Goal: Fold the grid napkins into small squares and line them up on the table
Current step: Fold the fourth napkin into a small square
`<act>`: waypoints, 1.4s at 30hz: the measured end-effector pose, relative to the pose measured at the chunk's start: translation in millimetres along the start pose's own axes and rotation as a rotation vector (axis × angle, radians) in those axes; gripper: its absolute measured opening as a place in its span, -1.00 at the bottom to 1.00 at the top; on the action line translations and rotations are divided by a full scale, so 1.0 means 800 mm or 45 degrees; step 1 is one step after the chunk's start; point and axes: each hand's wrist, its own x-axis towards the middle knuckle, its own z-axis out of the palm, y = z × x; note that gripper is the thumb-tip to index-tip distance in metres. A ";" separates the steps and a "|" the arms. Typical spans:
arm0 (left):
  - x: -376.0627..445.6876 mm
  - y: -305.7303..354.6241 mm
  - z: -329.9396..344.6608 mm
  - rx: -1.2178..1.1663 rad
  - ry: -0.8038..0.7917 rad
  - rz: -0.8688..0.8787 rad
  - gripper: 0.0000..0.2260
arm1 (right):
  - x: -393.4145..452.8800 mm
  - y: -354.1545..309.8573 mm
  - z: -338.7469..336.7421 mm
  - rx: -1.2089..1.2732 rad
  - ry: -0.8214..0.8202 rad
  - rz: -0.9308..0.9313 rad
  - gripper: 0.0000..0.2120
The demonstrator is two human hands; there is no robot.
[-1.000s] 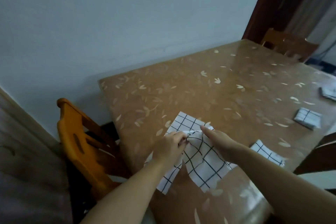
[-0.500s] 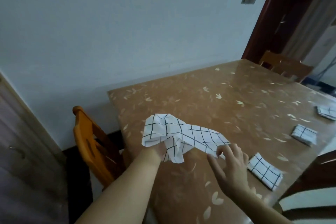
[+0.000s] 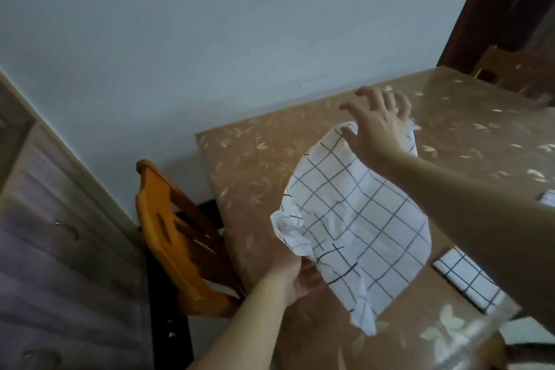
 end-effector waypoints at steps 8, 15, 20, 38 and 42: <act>0.000 -0.033 0.031 -0.428 -0.162 0.044 -0.83 | -0.209 0.002 0.090 0.263 -0.503 0.123 -0.46; 0.016 -0.070 0.035 -0.431 -0.146 0.010 -0.71 | -0.283 0.044 0.102 0.884 -1.031 0.326 -0.33; 0.026 -0.072 0.028 -0.418 -0.080 0.033 -0.71 | -0.291 0.063 0.113 0.491 -0.874 -0.241 -0.64; 0.026 -0.015 -0.021 0.294 0.394 0.308 -0.88 | -0.321 0.035 0.100 0.045 -1.028 -0.507 -0.58; 0.032 -0.021 -0.047 0.147 0.401 0.328 -0.68 | -0.338 -0.006 0.096 -0.037 -1.153 -0.397 -0.59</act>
